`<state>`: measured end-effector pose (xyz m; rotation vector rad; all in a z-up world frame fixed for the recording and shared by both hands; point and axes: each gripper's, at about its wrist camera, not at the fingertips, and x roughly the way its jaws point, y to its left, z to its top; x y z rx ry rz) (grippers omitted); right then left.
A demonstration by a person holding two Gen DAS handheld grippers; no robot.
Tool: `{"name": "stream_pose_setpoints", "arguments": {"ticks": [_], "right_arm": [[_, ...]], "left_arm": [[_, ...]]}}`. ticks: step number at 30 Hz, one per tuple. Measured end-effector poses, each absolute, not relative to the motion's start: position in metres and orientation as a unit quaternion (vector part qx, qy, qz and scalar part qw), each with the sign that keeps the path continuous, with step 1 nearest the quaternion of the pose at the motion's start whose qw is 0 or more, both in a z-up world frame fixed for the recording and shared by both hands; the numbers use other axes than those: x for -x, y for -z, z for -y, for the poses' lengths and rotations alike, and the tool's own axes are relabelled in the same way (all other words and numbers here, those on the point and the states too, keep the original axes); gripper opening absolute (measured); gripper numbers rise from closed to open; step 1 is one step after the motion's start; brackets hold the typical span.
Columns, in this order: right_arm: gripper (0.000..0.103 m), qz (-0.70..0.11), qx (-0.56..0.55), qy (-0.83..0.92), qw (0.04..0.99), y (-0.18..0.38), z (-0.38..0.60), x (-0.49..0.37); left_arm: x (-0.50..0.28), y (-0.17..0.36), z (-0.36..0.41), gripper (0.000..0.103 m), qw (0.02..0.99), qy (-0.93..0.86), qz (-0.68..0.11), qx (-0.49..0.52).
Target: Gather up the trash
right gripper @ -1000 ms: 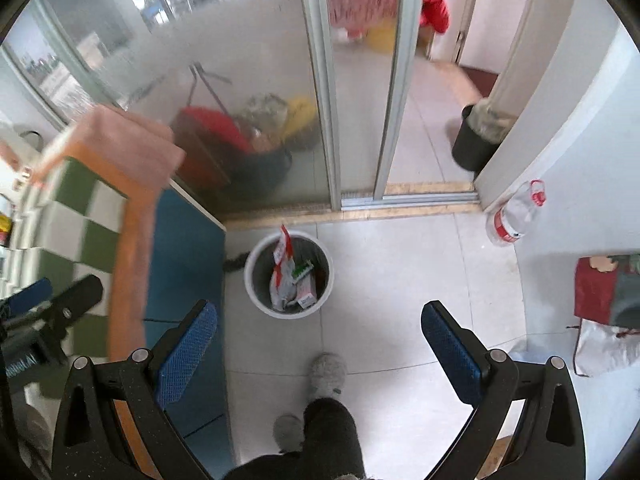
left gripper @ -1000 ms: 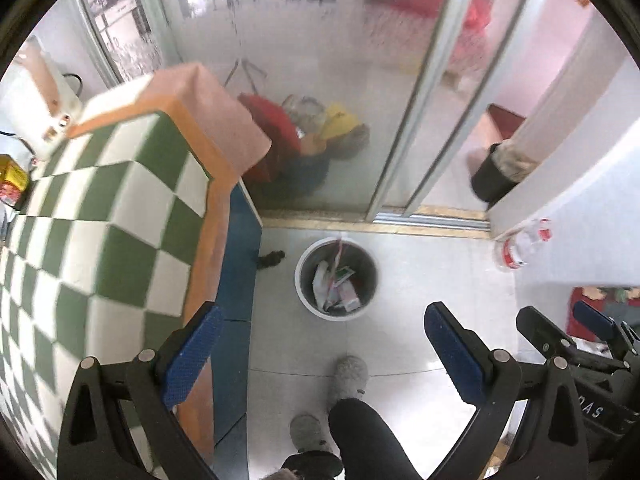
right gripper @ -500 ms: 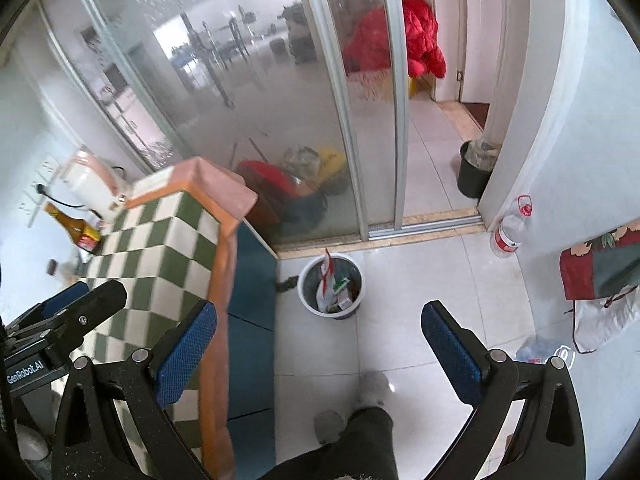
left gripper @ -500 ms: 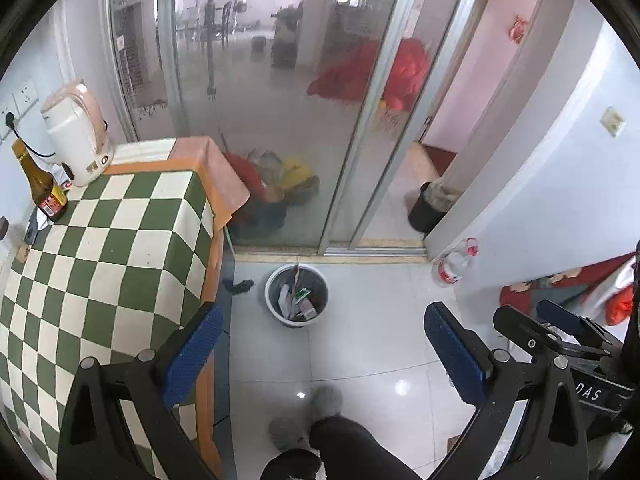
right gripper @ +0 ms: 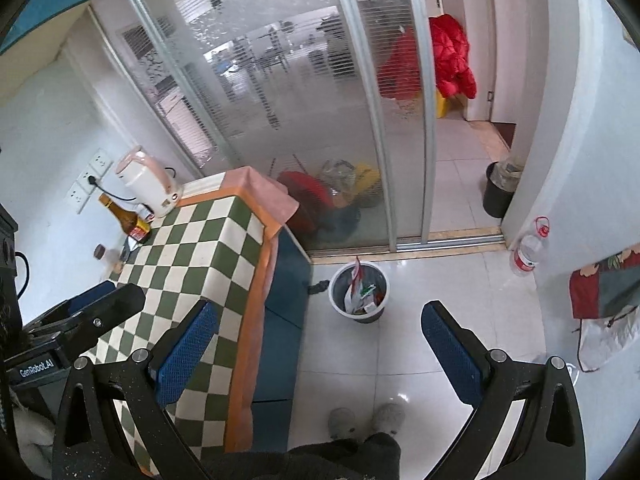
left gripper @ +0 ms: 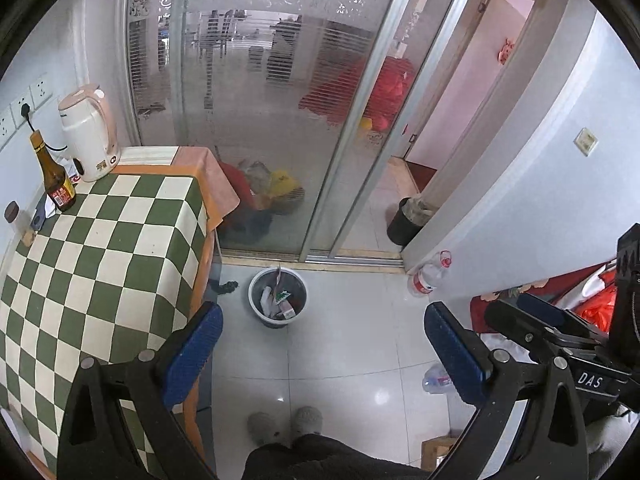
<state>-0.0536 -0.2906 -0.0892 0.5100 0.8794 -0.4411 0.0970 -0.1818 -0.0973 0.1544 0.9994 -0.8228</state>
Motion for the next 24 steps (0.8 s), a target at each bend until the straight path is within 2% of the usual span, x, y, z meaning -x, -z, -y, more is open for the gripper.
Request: {"name": "stream_pose_setpoints", "arguments": {"ticks": [24], "right_arm": [[0.103, -0.446, -0.259, 0.17, 0.84, 0.103, 0.296, 0.046]], "left_arm": [[-0.09, 0.101, 0.168, 0.103, 0.793, 0.354, -0.492, -0.064]]}}
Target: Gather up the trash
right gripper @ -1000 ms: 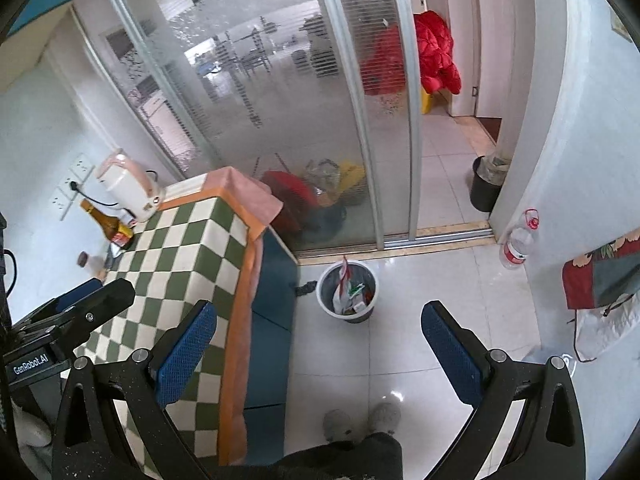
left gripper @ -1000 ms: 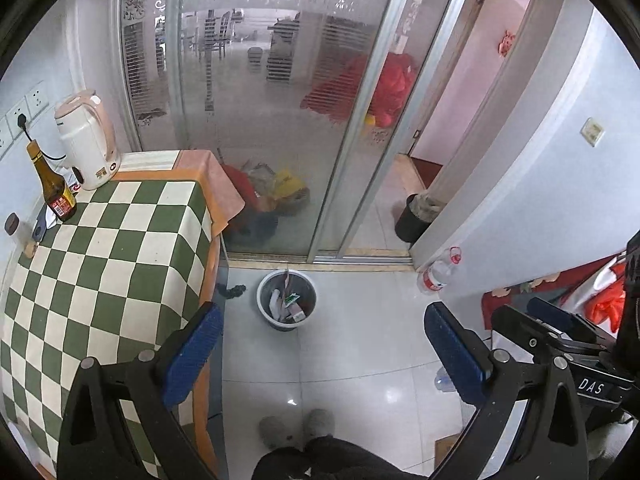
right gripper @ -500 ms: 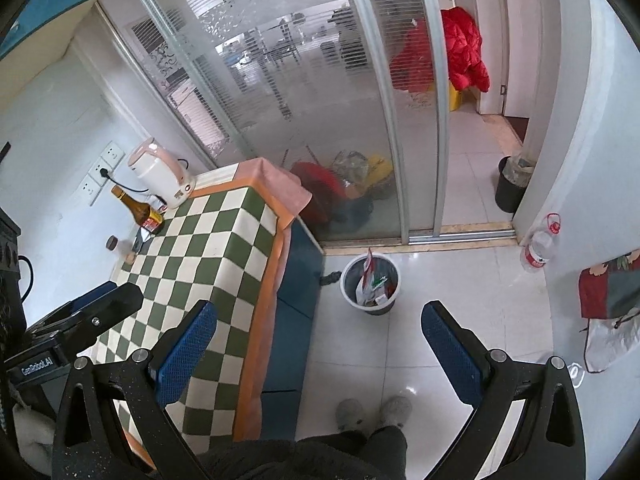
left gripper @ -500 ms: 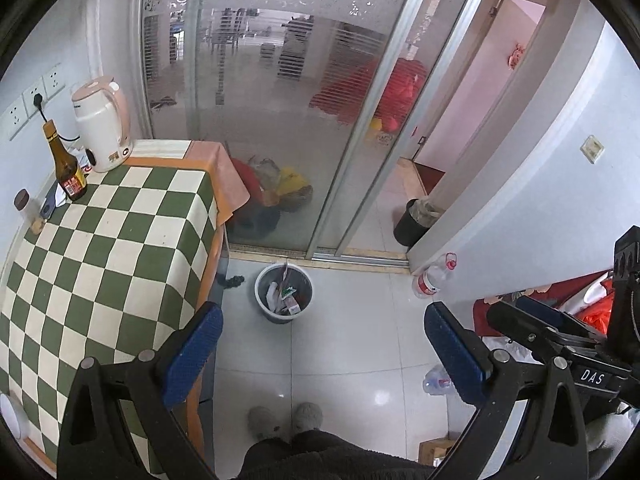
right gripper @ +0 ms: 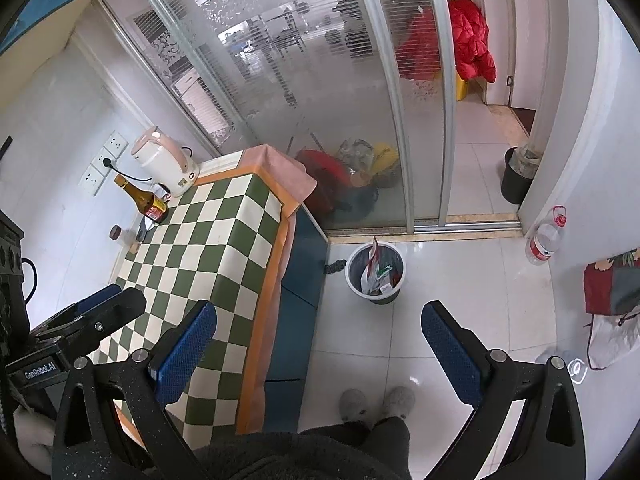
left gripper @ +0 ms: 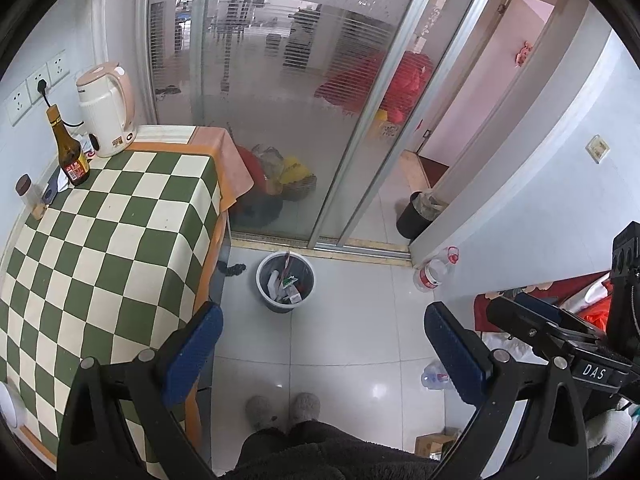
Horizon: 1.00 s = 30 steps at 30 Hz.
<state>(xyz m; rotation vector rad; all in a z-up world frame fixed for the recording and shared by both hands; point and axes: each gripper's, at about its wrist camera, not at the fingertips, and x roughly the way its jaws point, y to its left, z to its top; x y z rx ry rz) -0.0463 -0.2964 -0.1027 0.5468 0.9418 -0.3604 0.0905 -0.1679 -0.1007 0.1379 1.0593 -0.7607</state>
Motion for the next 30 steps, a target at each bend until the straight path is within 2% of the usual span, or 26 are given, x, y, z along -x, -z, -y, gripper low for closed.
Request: {"name": "stream_pose_setpoints", "arguments": {"ticks": [30], "right_arm": [[0.103, -0.462, -0.263, 0.155, 0.832, 0.116, 0.299, 0.052]], "left_arm": [[-0.08, 0.107, 0.18, 0.103, 0.78, 0.354, -0.511, -0.078]]}}
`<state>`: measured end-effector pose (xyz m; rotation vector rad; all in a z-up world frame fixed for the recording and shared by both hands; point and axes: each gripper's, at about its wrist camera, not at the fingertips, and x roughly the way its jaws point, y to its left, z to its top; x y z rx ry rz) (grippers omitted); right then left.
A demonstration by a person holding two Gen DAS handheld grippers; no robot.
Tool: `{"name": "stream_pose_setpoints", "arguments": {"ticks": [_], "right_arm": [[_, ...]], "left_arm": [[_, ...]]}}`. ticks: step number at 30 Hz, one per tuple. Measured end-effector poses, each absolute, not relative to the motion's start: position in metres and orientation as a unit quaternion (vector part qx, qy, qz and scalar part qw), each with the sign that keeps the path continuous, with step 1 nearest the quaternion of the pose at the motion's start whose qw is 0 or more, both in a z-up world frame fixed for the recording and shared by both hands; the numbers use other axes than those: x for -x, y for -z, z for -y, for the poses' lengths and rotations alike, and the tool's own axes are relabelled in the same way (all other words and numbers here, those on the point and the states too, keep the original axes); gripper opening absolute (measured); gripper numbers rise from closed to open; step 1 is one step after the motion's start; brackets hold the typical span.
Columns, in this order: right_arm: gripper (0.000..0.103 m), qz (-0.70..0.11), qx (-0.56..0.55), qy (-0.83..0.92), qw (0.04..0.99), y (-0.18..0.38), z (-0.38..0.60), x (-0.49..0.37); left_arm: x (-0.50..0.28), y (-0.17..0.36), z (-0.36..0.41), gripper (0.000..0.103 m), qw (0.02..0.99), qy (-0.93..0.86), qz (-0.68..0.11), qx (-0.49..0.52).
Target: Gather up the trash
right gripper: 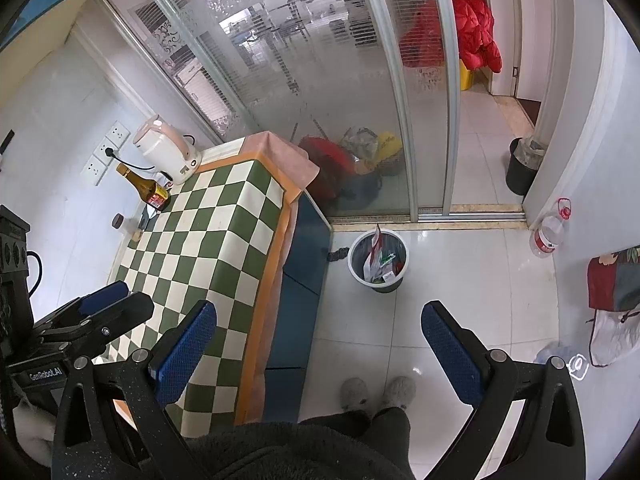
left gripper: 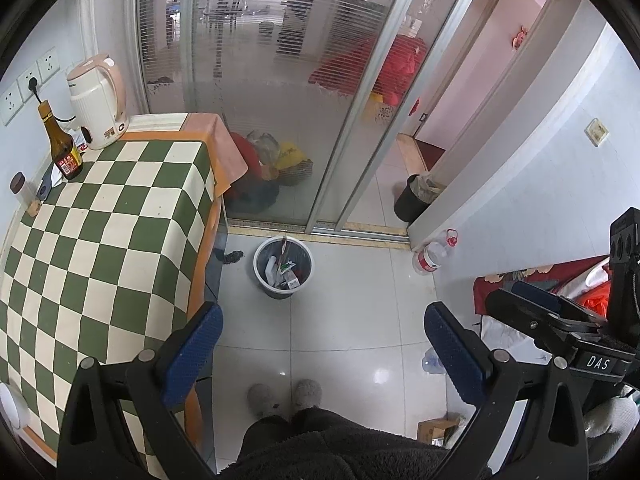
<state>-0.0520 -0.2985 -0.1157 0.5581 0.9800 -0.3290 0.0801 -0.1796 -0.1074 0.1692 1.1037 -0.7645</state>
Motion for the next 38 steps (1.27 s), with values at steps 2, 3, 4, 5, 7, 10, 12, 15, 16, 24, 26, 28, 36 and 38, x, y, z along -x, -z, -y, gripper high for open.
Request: {"name": "stream_pose_setpoints", "arguments": {"ticks": [2, 3, 4, 5, 7, 10, 12, 15, 16, 24, 26, 28, 36, 38], "right_arm": [[0.103, -0.463, -0.263, 0.154, 0.832, 0.116, 0.297, 0.053], [0.103, -0.464, -0.263, 0.154, 0.832, 0.116, 0.297, 0.052], [0.103, -0.464, -0.262, 0.153, 0.832, 0.116, 0.297, 0.053], [0.103, -0.465, -0.263, 0.153, 0.832, 0.116, 0.296, 0.054], [0.103, -0.465, -0.262, 0.152, 0.832, 0.117, 0.296, 0.055], [0.103, -0.465, -0.263, 0.152, 0.831, 0.117, 0.295, 0.056], [0.103, -0.465, -0.263, 0.152, 0.832, 0.117, 0.296, 0.056], [0.103, -0.465, -0.262, 0.151, 0.832, 0.117, 0.297, 0.056], [0.103, -0.465, -0.263, 0.151, 0.832, 0.117, 0.297, 0.056], [0.103, -0.461, -0.267, 0.155, 0.832, 0.115, 0.299, 0.059], [0.103, -0.46, -0.268, 0.156, 0.832, 0.115, 0.298, 0.06], [0.103, -0.459, -0.27, 0.157, 0.832, 0.115, 0.299, 0.061], [0.103, -0.458, -0.27, 0.157, 0.832, 0.114, 0.301, 0.064], [0.103, -0.457, -0.272, 0.158, 0.832, 0.113, 0.302, 0.065]], "left_arm": [[-0.08, 0.107, 0.181, 0.103, 0.782, 0.352, -0.508, -0.08], [-0.079, 0.107, 0.181, 0.103, 0.783, 0.35, -0.508, -0.081], [-0.079, 0.107, 0.181, 0.103, 0.784, 0.349, -0.508, -0.081], [-0.079, 0.107, 0.182, 0.103, 0.783, 0.349, -0.508, -0.08], [-0.078, 0.108, 0.182, 0.103, 0.784, 0.348, -0.508, -0.077], [-0.077, 0.108, 0.183, 0.103, 0.785, 0.349, -0.506, -0.079], [-0.076, 0.108, 0.184, 0.103, 0.785, 0.348, -0.506, -0.078], [-0.076, 0.108, 0.184, 0.103, 0.785, 0.35, -0.505, -0.078], [-0.076, 0.108, 0.185, 0.103, 0.785, 0.35, -0.505, -0.077], [-0.073, 0.108, 0.19, 0.103, 0.781, 0.358, -0.506, -0.073], [-0.072, 0.107, 0.191, 0.103, 0.781, 0.36, -0.506, -0.073], [-0.07, 0.106, 0.192, 0.103, 0.781, 0.36, -0.505, -0.073], [-0.067, 0.103, 0.193, 0.103, 0.783, 0.365, -0.499, -0.068], [-0.067, 0.102, 0.194, 0.103, 0.783, 0.367, -0.498, -0.068]]}}
